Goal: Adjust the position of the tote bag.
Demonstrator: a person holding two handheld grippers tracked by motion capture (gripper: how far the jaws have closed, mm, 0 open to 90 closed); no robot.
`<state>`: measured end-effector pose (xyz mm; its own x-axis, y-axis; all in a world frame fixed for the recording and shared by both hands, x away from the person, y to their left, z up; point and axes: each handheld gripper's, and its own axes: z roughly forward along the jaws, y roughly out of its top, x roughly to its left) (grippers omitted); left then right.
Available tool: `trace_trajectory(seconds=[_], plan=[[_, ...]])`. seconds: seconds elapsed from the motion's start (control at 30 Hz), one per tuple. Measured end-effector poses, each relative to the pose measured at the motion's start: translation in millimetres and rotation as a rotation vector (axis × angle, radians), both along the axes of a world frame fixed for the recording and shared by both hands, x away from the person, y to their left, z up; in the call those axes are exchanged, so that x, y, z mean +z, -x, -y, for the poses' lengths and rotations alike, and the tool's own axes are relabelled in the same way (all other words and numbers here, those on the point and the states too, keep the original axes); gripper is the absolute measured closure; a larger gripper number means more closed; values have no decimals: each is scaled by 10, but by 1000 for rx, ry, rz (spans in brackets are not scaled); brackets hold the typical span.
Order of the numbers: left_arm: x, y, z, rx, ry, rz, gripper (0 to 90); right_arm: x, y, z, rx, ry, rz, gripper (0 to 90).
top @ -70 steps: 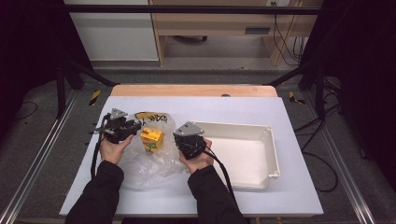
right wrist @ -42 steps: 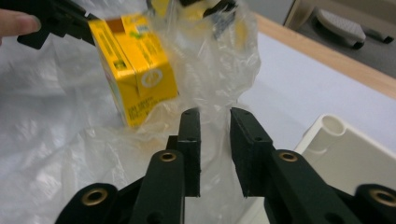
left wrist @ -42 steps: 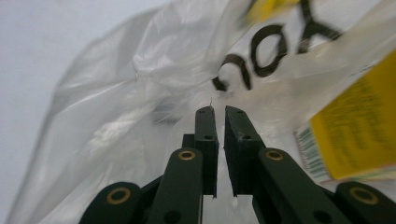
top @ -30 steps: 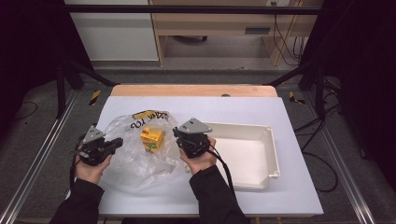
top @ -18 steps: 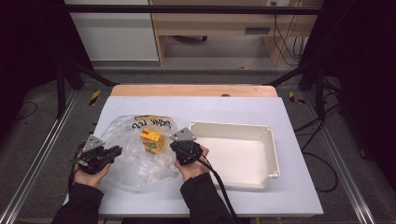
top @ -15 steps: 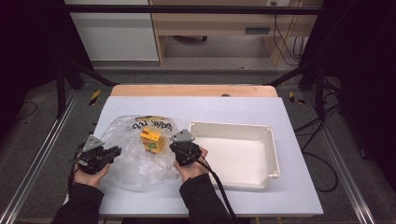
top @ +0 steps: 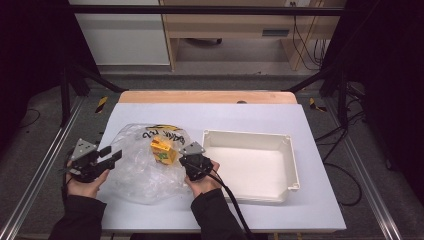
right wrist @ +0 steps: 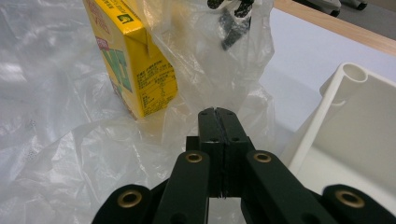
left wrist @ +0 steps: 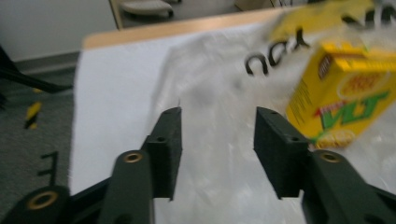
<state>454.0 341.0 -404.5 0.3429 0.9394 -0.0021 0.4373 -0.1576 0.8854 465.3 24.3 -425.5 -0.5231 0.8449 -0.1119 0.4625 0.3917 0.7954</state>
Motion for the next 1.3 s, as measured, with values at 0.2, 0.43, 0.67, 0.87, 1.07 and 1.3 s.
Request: trace_trajectory(seconds=[0.2, 0.43, 0.67, 0.87, 1.07, 1.3], plan=[[-59, -259, -142, 47, 0, -50, 406, 1, -6, 3, -6, 0, 2, 898], [-364, -522, -193, -29, 19, -156, 780, 3, -31, 32, -35, 24, 1, 899], [-393, -495, -92, -82, 27, -178, 899, -1, -40, 14, -31, 34, -6, 818], [-346, -381, -75, -88, 24, -148, 898, 143, 43, 104, 32, -88, 40, 604], [-296, -287, -111, -91, 42, -118, 898, 347, 147, 194, 73, -174, 93, 493], [-260, -231, -106, -97, 58, -104, 899, 537, 162, 138, 92, -216, 150, 588]])
